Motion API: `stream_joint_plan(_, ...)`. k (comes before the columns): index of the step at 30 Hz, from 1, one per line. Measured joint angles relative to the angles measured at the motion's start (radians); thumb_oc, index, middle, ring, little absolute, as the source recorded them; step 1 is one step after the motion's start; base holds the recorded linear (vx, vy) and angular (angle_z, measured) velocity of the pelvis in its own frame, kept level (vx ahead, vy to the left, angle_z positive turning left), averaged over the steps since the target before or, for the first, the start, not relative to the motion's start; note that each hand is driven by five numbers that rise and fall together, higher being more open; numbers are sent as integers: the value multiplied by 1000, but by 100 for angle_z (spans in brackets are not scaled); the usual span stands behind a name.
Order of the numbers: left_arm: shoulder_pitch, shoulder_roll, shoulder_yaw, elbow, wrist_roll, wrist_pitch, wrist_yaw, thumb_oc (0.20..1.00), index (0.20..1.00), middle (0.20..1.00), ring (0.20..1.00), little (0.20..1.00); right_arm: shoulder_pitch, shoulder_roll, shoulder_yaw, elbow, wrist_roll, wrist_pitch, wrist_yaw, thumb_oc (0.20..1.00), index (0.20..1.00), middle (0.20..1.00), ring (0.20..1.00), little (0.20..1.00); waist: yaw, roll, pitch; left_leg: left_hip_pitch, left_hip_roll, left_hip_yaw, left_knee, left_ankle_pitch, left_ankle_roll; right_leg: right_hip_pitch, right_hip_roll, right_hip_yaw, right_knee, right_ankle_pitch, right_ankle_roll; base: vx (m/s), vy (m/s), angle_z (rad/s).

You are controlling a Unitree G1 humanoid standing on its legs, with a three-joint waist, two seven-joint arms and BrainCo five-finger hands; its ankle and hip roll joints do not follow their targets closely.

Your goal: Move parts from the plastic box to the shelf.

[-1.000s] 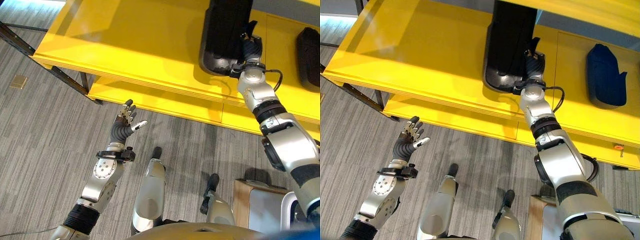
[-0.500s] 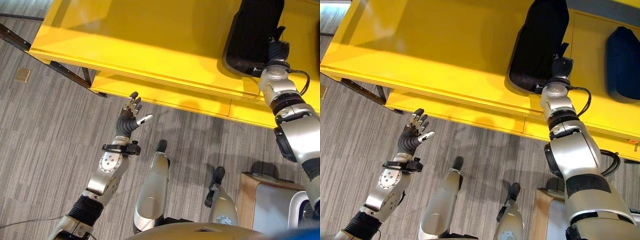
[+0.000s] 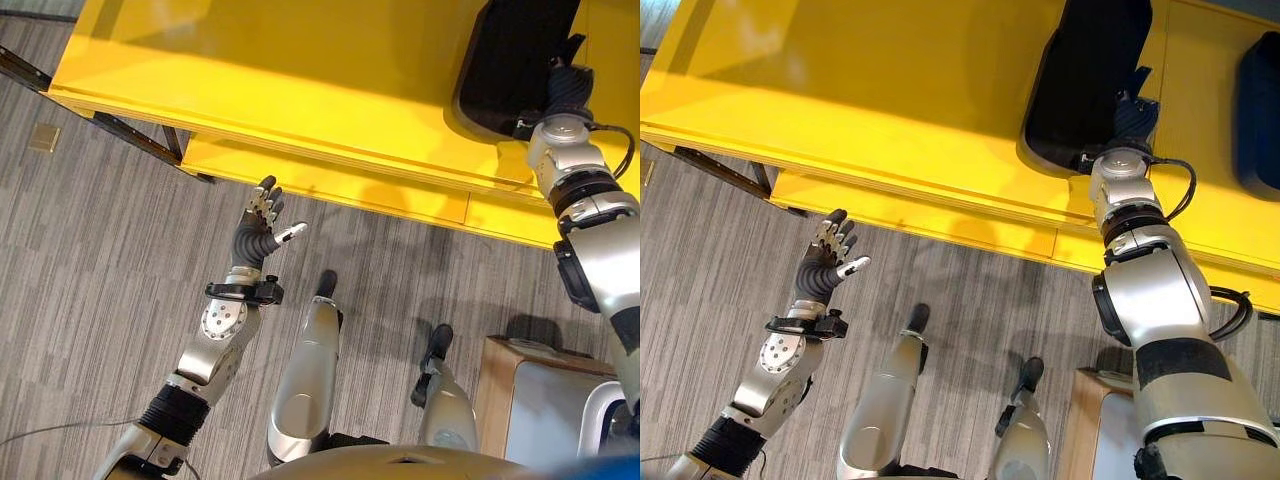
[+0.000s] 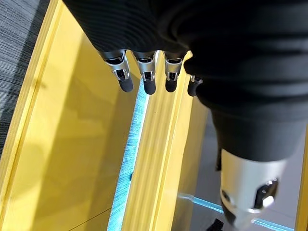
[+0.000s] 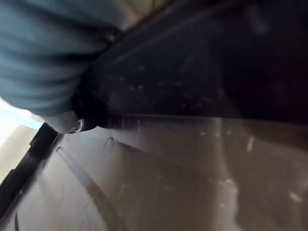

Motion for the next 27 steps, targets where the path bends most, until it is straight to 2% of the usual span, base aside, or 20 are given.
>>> stream_joint_plan(5, -14, 0, -6, 0, 0, -2, 19, 1000, 1000, 1000, 1000, 1000, -1, -19, 2, 2, 0, 0, 0, 206, 206, 206, 206, 206, 4, 0, 0, 0, -1, -3, 0, 0, 0, 3, 0, -3, 0, -1, 0, 2, -3, 1)
stream_joint_plan(6, -15, 0, -6, 0, 0, -3, 19, 1000, 1000, 1000, 1000, 1000, -2, -25, 5, 6, 0, 0, -1, 454, 454, 454, 454, 454, 3, 0, 0, 0, -2, -3, 1, 0, 0, 3, 0, -3, 0, -2, -1, 0, 0, 0)
stream_joint_plan(7, -18, 1, -6, 0, 0, -4, 19, 1000, 1000, 1000, 1000, 1000, -4, -26, 4, 11, 0, 0, -6, 1000, 1000, 1000, 1000, 1000, 3, 0, 0, -1, -2, -3, 1, 0, 0, 4, 0, -4, 0, -3, -4, 0, 0, 0)
stream_joint_plan(27, -31, 25, -11, 0, 2, -21, 38, 1000, 1000, 1000, 1000, 1000, -91, -63, 34, 18, 1, -11, -34, 1000, 1000, 1000, 1000, 1000, -9, 0, -1, -1, -3, -3, 6, 0, 0, 5, 0, -2, -4, 2, 5, 0, 0, 0)
